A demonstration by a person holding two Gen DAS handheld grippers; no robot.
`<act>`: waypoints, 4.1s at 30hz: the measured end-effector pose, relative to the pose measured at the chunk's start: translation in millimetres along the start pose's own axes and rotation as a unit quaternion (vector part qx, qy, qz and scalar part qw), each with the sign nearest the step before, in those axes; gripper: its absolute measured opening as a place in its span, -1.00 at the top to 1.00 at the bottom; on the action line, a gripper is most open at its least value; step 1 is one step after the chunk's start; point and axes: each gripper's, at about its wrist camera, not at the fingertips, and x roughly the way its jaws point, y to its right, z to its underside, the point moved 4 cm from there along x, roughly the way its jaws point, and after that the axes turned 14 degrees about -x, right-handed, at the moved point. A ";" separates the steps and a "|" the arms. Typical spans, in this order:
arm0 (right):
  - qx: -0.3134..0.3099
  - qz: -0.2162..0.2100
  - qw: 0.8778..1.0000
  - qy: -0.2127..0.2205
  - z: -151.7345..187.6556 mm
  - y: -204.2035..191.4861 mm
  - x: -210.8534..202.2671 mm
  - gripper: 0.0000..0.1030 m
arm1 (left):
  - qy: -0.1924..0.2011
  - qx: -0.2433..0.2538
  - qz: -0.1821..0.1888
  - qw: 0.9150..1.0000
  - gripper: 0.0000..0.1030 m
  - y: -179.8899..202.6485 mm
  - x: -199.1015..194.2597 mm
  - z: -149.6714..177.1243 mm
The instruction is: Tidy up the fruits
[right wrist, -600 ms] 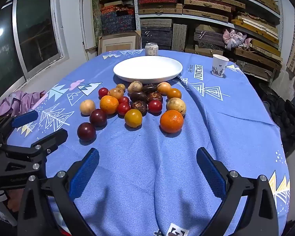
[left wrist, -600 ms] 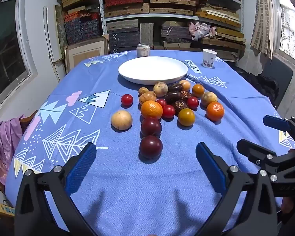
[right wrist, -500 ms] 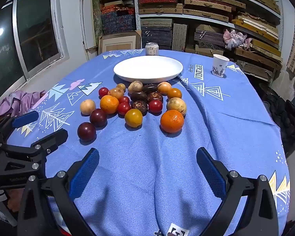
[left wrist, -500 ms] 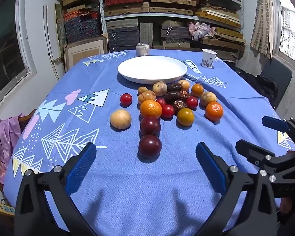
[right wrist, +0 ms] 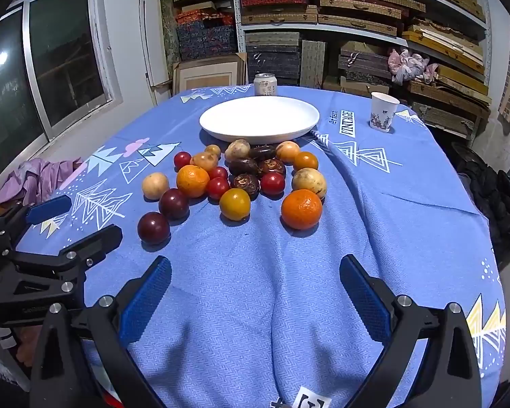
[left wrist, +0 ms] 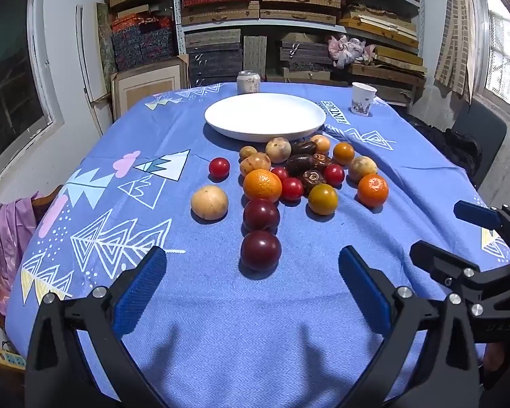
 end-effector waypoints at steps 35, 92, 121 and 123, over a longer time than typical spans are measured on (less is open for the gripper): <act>0.001 -0.001 1.000 0.003 -0.7 0.0 -1.7 -0.93 | -0.004 -0.002 0.000 1.000 -0.92 0.0 2.8 3.8; 0.154 -0.193 0.969 0.005 9.9 39.6 31.2 -0.90 | -0.037 -0.013 0.080 0.996 -0.92 -14.1 38.6 -2.3; -0.009 0.001 0.999 -0.053 -20.6 58.0 106.5 -0.93 | -0.123 0.033 0.068 0.989 -0.92 13.2 108.0 -1.2; -0.010 0.002 0.998 -0.059 -21.6 56.5 106.7 -0.93 | -0.123 0.031 0.066 0.990 -0.92 12.8 107.5 -0.4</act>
